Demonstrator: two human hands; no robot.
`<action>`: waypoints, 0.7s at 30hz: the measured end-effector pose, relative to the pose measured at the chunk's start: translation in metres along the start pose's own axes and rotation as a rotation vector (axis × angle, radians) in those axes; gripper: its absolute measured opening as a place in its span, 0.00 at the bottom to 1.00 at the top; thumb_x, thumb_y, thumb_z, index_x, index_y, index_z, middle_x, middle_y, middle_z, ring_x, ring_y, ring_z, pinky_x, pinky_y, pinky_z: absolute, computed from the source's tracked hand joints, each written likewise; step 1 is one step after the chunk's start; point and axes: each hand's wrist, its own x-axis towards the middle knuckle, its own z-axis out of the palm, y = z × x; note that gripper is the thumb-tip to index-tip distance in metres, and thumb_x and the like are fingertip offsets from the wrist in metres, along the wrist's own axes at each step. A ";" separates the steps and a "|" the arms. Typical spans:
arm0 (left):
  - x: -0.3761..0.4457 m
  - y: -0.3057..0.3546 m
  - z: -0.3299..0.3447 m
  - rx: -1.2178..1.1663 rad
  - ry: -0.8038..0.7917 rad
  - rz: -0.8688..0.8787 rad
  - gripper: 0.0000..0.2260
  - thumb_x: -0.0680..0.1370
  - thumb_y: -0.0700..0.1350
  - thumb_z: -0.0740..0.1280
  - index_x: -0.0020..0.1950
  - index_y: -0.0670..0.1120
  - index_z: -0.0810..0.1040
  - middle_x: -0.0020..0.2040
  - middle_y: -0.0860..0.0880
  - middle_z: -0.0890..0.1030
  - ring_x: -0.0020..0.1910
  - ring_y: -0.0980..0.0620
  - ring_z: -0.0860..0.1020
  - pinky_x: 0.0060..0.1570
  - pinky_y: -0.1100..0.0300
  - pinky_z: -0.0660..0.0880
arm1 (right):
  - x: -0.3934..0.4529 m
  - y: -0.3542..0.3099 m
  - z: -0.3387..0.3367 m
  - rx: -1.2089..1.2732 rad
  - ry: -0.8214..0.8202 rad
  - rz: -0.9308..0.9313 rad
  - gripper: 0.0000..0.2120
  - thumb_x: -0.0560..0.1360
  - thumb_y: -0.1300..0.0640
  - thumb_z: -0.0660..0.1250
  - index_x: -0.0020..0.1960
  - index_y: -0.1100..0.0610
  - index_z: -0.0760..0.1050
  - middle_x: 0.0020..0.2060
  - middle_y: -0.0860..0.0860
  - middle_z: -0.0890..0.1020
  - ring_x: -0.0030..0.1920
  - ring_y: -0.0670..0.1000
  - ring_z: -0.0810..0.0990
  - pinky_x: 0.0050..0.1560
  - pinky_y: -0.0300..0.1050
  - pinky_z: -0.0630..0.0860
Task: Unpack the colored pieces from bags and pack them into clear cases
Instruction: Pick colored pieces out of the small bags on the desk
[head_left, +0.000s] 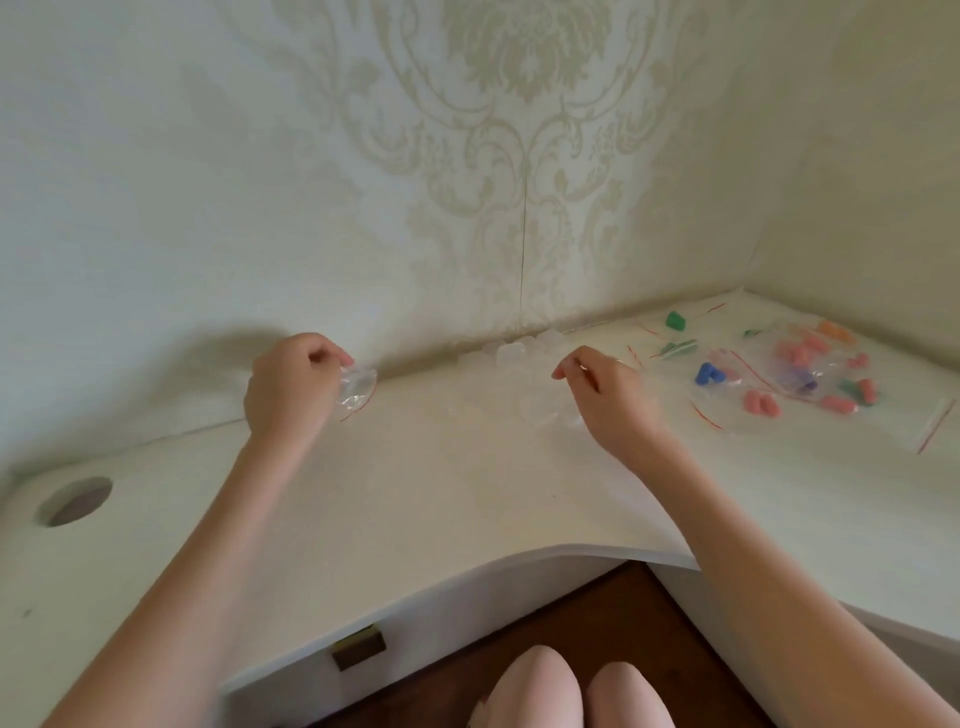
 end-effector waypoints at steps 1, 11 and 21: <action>0.000 -0.006 0.000 0.044 -0.002 0.017 0.13 0.74 0.38 0.58 0.41 0.48 0.81 0.40 0.49 0.81 0.39 0.46 0.76 0.35 0.59 0.68 | 0.000 -0.001 0.005 -0.027 -0.035 -0.033 0.11 0.81 0.58 0.55 0.50 0.56 0.77 0.37 0.50 0.74 0.32 0.46 0.69 0.32 0.41 0.62; -0.011 -0.010 0.021 0.354 0.315 0.547 0.13 0.74 0.44 0.60 0.55 0.46 0.79 0.61 0.44 0.76 0.57 0.39 0.69 0.57 0.43 0.64 | 0.007 -0.056 0.047 -0.348 -0.230 -0.345 0.19 0.78 0.45 0.62 0.68 0.49 0.70 0.60 0.51 0.75 0.59 0.52 0.75 0.55 0.46 0.71; -0.027 -0.005 0.041 0.131 -0.164 0.580 0.08 0.76 0.41 0.63 0.54 0.43 0.78 0.49 0.47 0.79 0.47 0.44 0.78 0.40 0.50 0.77 | 0.022 -0.053 0.056 -0.461 -0.270 -0.392 0.24 0.77 0.41 0.61 0.67 0.54 0.69 0.61 0.53 0.76 0.60 0.52 0.75 0.59 0.47 0.68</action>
